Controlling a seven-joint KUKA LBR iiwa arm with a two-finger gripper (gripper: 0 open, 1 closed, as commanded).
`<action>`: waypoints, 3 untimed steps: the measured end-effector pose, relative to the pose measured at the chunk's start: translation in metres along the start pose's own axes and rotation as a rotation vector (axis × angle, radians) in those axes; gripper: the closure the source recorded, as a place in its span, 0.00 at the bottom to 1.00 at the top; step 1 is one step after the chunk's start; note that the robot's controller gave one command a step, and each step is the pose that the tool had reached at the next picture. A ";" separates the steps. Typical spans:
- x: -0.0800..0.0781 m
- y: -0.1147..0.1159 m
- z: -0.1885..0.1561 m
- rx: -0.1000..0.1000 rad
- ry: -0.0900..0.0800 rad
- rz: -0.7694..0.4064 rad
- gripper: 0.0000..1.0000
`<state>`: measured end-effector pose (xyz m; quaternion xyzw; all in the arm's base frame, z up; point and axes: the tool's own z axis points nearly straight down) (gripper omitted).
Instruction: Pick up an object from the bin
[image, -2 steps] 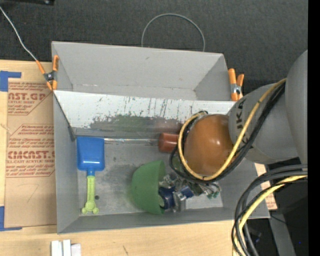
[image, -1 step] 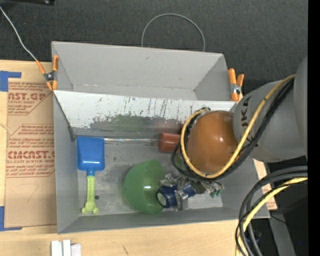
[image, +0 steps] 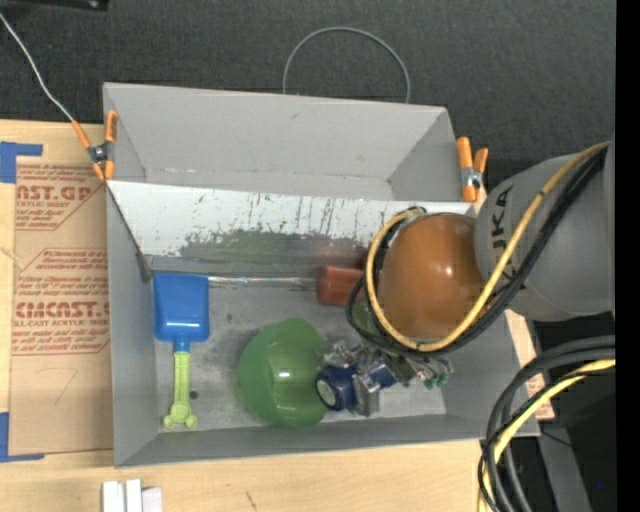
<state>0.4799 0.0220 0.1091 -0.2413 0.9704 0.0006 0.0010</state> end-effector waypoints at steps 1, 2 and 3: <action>-0.001 0.000 -0.008 0.001 -0.003 0.000 1.00; 0.000 0.000 -0.014 -0.001 0.002 0.000 1.00; -0.001 0.000 -0.026 0.000 -0.001 0.000 1.00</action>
Offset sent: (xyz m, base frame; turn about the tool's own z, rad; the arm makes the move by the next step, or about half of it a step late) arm 0.0001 0.0001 0.0415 0.0000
